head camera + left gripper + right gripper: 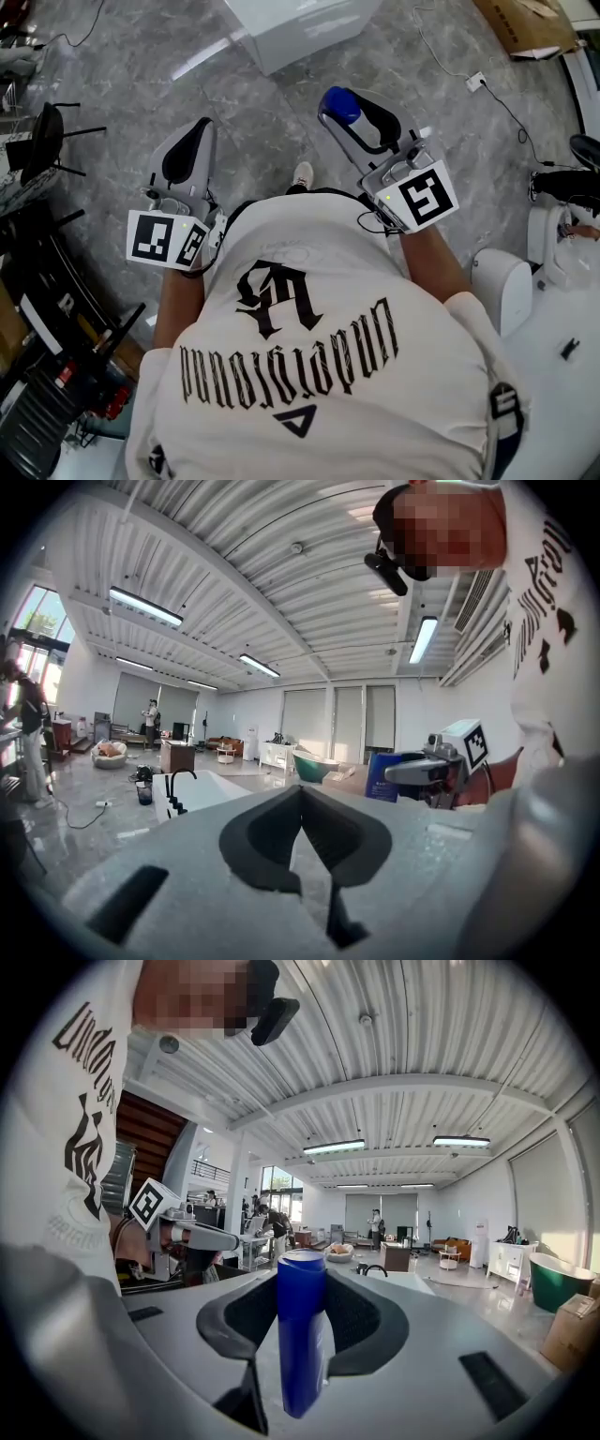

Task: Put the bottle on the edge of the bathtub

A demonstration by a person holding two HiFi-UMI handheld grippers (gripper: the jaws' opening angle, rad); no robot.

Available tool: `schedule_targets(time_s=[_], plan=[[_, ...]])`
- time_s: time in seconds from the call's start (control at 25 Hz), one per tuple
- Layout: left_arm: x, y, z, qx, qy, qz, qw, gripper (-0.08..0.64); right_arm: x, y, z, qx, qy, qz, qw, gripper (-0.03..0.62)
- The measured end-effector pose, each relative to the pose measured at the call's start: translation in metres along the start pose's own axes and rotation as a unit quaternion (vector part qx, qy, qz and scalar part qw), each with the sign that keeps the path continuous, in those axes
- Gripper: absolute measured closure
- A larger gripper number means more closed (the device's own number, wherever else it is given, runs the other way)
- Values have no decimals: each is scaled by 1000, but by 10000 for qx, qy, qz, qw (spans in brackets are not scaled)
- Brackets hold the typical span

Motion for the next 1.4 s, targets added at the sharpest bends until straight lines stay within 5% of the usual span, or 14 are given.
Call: schedule_targets(time_s=[0.84,1.4], plan=[[-91,14,41,-19,-106,17,9999,545,-48,-1,-85,-19,-173,46,9998,436],[-114,25,144,121,-204,-117,9997,546,-143,21,-96,29,-336,225,9992,436]])
Point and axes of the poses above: the fingertips, and each gripper's own axes: x backward along the fingers, z to its left, y out of its top, the point moved 10 cm from there along x, backward along the fingers, and after that the axes turned 2 degrees about x, right-handed, at the moved point
